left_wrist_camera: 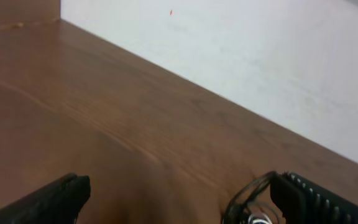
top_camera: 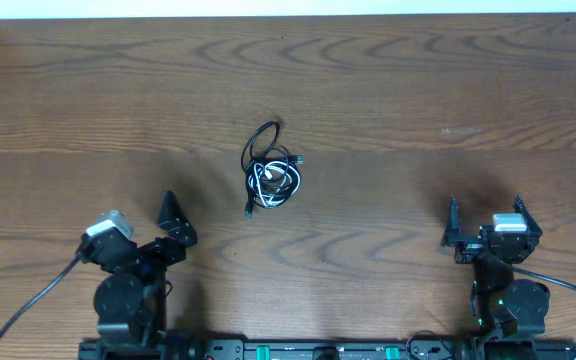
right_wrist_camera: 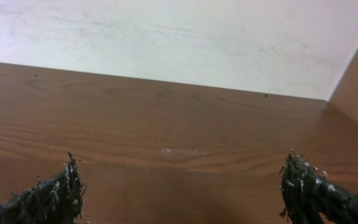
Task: Untangle cables
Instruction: 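Raise the left gripper and move it over the cable bundle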
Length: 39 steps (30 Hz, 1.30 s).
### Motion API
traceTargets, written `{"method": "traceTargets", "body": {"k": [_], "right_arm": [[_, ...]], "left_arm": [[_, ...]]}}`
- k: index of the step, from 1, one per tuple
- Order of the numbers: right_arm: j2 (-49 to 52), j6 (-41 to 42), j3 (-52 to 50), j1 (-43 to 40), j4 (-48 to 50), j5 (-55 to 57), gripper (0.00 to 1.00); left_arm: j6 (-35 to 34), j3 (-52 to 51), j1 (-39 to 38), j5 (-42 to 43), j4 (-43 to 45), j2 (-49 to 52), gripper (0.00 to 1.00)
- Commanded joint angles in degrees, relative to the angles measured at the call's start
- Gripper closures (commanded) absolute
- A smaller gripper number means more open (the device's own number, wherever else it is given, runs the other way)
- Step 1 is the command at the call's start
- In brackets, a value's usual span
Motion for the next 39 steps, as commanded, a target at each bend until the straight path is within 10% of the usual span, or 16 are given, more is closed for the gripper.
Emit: {"method": "traceTargets", "body": {"k": [1,39], "right_arm": [[-0.1,0.8,0.0,0.3,-0.2,0.7,0.01],[-0.1,0.8,0.0,0.3,-0.2,0.7,0.01]], "left_arm": [[1.4,4.9,0.1,-0.5,-1.2,3.5,0.01],[1.8,5.6,0.2,3.1,-12.7,6.2,0.02]]}}
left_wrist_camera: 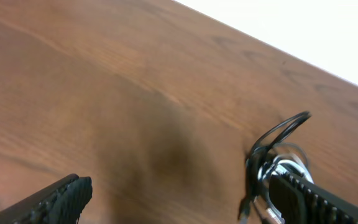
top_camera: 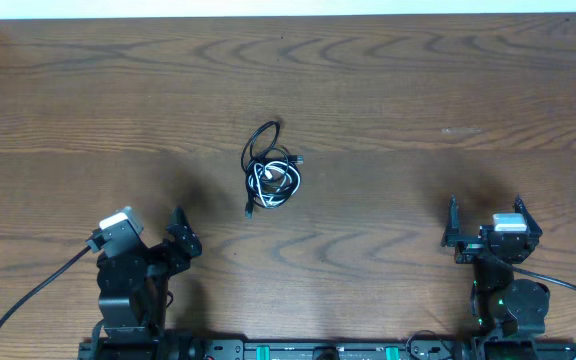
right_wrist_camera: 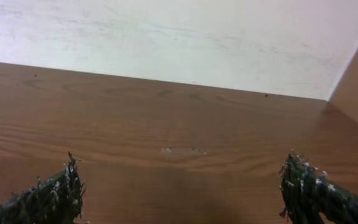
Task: Untangle cables
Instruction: 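Raise the left gripper and move it over the cable bundle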
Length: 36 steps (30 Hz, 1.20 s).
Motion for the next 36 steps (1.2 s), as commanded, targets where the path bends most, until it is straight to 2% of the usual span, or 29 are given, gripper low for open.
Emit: {"method": "traceTargets", "body": {"k": [1,6,10,14,15,19,28,32,36], "right_arm": [[-0.1,0.8,0.0,0.3,-0.2,0.7,0.01],[-0.1,0.8,0.0,0.3,-0.2,0.7,0.01],[-0.1,0.8,0.0,0.3,-0.2,0.7,0.01],[-0.1,0.8,0.0,0.3,-0.2,0.7,0.01],[-0.1,0.8,0.0,0.3,-0.2,0.7,0.01],[-0.1,0.8,0.0,0.3,-0.2,0.7,0.01],[-0.1,0.8,0.0,0.3,-0.2,0.7,0.01],[-0.1,0.8,0.0,0.3,-0.2,0.7,0.01],[-0.1,0.8,0.0,0.3,-0.2,0.7,0.01]], "left_arm": [[0.8,2.1,0.2,3.9,1.1,0.5,0.02],[-1.3,8.2,0.2,9.9,-4.3,8.0,0.02],[-1.1,18.9,0.1,13.4,-12.5,22.0,0.02],[-0.4,29.3,0.1,16.0,-17.1,34.5,0.02],[-0.4,34.6,0.1,16.3,-19.7,40.8,0.02],[-0.4,41.4,0.1,16.2,-23.7,51.7,0.02],[0.9,42.3,-0.7,16.2,-23.3,64.6,0.02],[4.5,42.3,-3.3,16.2,-20.0,68.6,0.02],[4.9,42.3,-7.5,16.3,-14.0,72.8,0.01]]}}
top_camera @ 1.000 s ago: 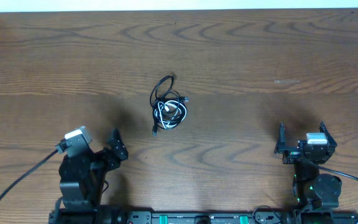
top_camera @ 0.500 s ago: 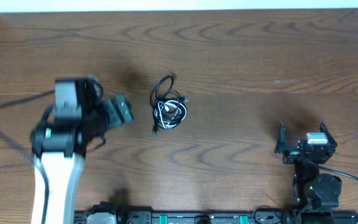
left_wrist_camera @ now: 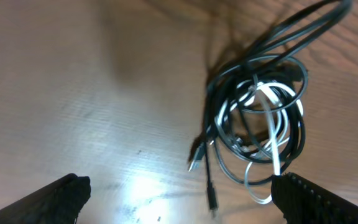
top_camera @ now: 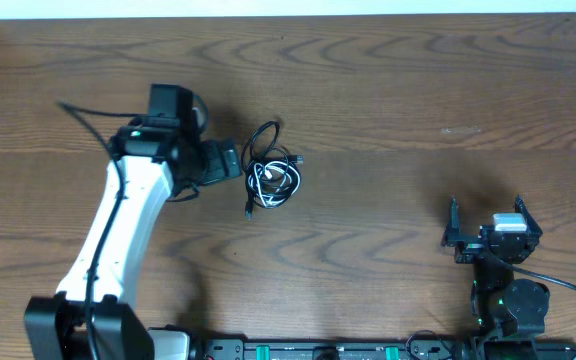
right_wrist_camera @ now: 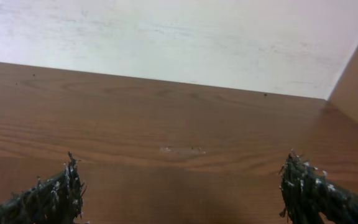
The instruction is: Untangle cables
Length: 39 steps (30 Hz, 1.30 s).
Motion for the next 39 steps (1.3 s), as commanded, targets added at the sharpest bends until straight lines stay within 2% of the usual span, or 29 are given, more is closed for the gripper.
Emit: {"method": "traceTargets", "body": {"k": [1,5,8,9,10,11,12,14,23,33,36,39], "right_arm": [[-0.2,0.8,0.0,0.3,-0.2,0.5,0.01],[-0.2,0.8,0.0,0.3,-0.2,0.5,0.01],[-0.2,0.8,0.0,0.3,-0.2,0.5,0.01],[-0.2,0.8,0.0,0.3,-0.2,0.5,0.01],[-0.2,0.8,0.0,0.3,-0.2,0.5,0.01],[-0.2,0.8,0.0,0.3,-0.2,0.5,0.01],[-0.2,0.8,0.0,0.3,-0.2,0.5,0.01],[-0.2,0.8,0.0,0.3,-0.2,0.5,0.01],[-0.2,0.8,0.0,0.3,-0.2,0.5,0.01],[-0.2,0.8,0.0,0.3,-0.2,0.4,0.01],[-0.2,0.8,0.0,0.3,-0.2,0.5,0.01],[-0.2,0.8,0.0,0.3,-0.2,0.5,0.01]], "left_arm": [[1.7,0.9,-2.8,0.4,3.4,2.4,0.00],[1.8,0.9,-3.0,0.4,8.9,2.5,0.00],[1.8,0.8,-3.0,0.2,13.8,2.8,0.14],[1.8,0.7,-3.0,0.2,15.1,2.8,0.27],[1.8,0.7,-3.0,0.2,15.9,3.0,0.47],[1.8,0.7,-3.0,0.2,16.4,3.1,0.62],[1.8,0.6,-3.0,0.2,16.5,3.2,0.74],[1.8,0.3,-3.0,0.2,16.5,3.4,0.92],[1.8,0.0,-3.0,0.2,16.7,6.2,0.92],[1.6,0.0,-3.0,2.8,16.4,14.2,0.91],[1.6,0.0,-3.0,4.8,16.4,15.5,0.87],[1.6,0.0,-3.0,5.0,16.5,16.3,0.75]]}}
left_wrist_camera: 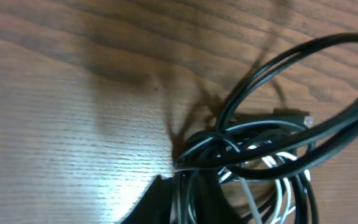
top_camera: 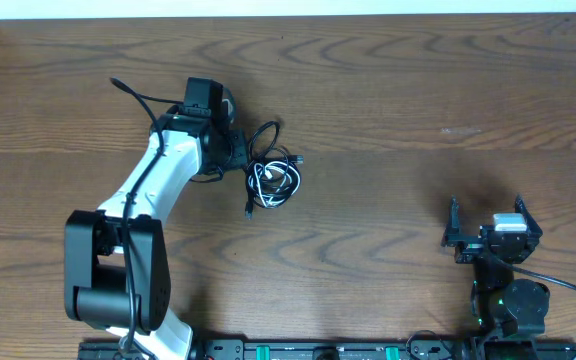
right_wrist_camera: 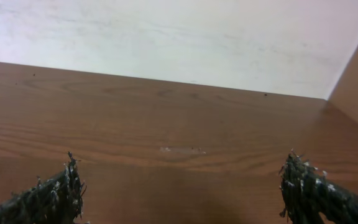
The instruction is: Untangle cables
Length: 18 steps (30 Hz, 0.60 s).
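Note:
A tangle of black and white cables point(top_camera: 274, 174) lies on the wooden table point(top_camera: 418, 80) left of centre. My left gripper point(top_camera: 240, 152) is at the tangle's left edge. In the left wrist view the cables point(left_wrist_camera: 272, 146) fill the right half, and the left gripper point(left_wrist_camera: 182, 200) at the bottom edge is shut on a few black strands of the bundle. My right gripper point(top_camera: 486, 236) rests at the front right, far from the cables. In its own view the right gripper point(right_wrist_camera: 182, 193) stands open over bare wood with nothing between the fingers.
A loop of black cable point(top_camera: 265, 133) sticks out toward the back of the tangle, and a plug end point(top_camera: 249, 210) trails toward the front. A pale wall point(right_wrist_camera: 166, 37) runs along the table's far edge.
My left gripper was open, a little left of the tangle. Now it is against the tangle's left edge and shut on some strands. The right arm has not moved.
My left gripper first rested open at the front left of the table and was still near there a moment later. Then it was out beside the tangle, still open. Now it is shut on the cables' left side. The right gripper stayed parked and open throughout.

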### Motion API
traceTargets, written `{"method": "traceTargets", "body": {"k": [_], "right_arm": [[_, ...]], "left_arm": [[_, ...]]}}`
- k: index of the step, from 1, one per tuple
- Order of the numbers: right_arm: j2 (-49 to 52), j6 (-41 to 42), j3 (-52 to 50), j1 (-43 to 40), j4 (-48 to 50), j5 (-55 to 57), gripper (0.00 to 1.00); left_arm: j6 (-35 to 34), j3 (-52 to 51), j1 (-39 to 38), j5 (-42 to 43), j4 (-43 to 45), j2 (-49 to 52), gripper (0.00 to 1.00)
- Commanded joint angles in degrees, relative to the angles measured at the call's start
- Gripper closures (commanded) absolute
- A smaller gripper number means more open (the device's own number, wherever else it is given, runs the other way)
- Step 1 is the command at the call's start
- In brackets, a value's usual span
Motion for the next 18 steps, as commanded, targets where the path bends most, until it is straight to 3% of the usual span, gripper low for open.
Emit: {"method": "traceTargets", "body": {"k": [1,6,18], "right_arm": [[-0.2,0.8,0.0,0.3,-0.2,0.5,0.01],[-0.2,0.8,0.0,0.3,-0.2,0.5,0.01],[-0.2,0.8,0.0,0.3,-0.2,0.5,0.01]], "left_arm": [[0.3,0.0,0.0,1.5,0.1,1.0,0.73],[0.4,-0.1,0.0,1.4,0.9,1.0,0.65],[0.5,-0.1,0.0,-0.5,1.2,1.1,0.60]]}}
